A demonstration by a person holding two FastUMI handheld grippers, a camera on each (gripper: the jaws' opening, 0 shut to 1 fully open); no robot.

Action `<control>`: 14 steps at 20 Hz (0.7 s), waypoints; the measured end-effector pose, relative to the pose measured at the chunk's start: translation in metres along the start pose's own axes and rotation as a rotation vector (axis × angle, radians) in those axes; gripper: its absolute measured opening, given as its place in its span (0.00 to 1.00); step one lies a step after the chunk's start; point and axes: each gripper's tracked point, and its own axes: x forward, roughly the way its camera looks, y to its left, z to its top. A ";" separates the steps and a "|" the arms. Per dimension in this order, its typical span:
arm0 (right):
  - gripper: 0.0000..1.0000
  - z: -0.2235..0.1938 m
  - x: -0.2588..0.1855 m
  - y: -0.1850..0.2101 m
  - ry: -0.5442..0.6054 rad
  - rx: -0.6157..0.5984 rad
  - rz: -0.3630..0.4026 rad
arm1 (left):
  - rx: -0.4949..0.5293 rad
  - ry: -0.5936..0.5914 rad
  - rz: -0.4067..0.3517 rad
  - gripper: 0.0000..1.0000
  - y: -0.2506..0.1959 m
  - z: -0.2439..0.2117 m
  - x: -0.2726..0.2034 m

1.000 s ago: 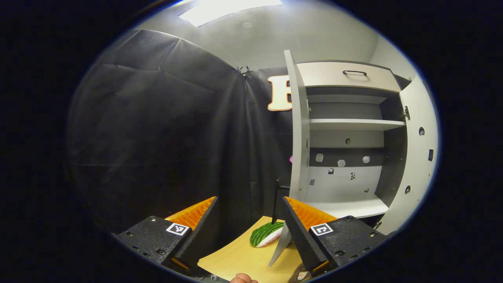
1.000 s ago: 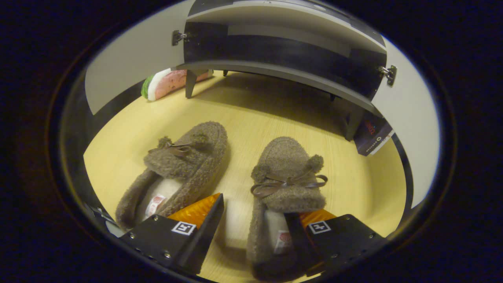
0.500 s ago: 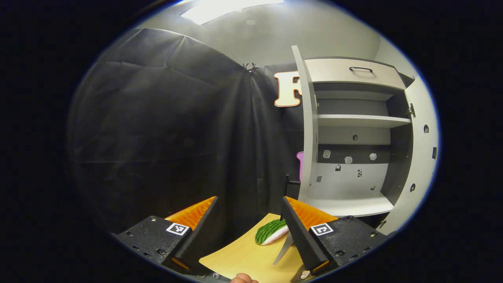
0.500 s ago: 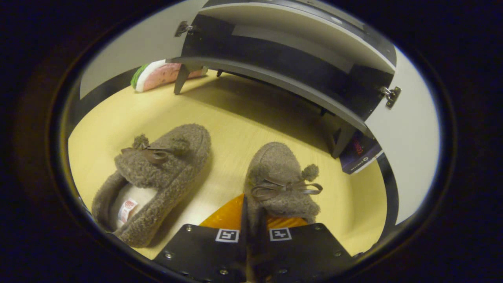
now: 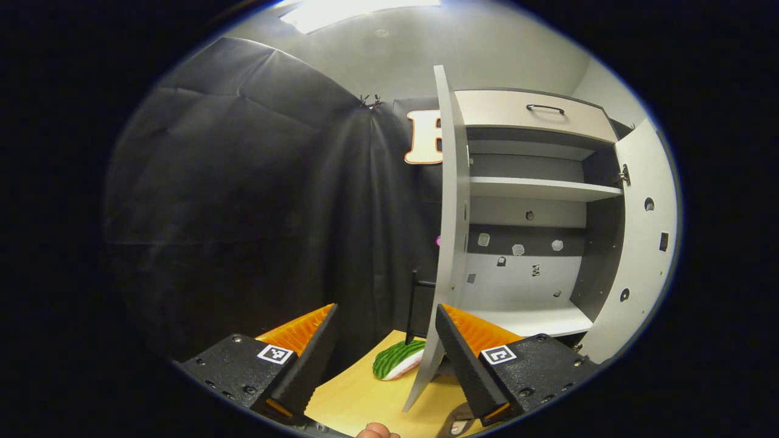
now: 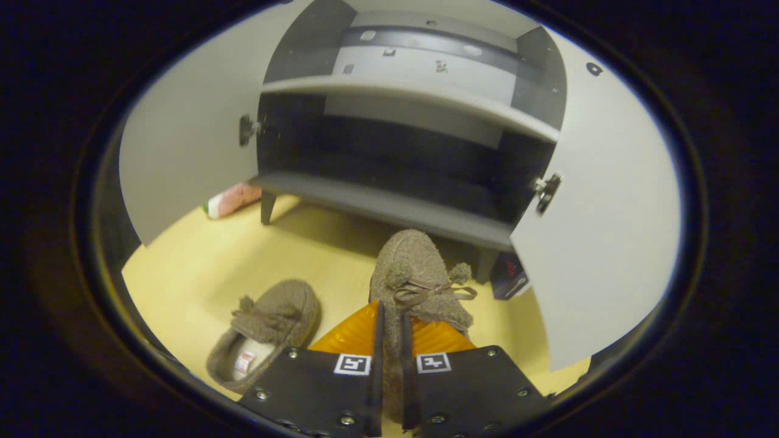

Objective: Grab one shoe with the right hand and put it into the shoe cabinet, grab the other shoe with the left hand and put it into the shoe cabinet; then close the right door with the right hand and the left door with the left hand.

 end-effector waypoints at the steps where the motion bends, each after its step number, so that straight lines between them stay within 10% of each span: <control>1: 0.13 0.023 -0.007 -0.007 -0.046 0.011 -0.005 | -0.002 0.001 -0.006 0.97 -0.001 -0.001 0.000; 14: 0.13 0.321 0.005 -0.048 -0.486 0.007 -0.021 | -0.034 -0.005 0.073 0.93 0.025 -0.011 -0.006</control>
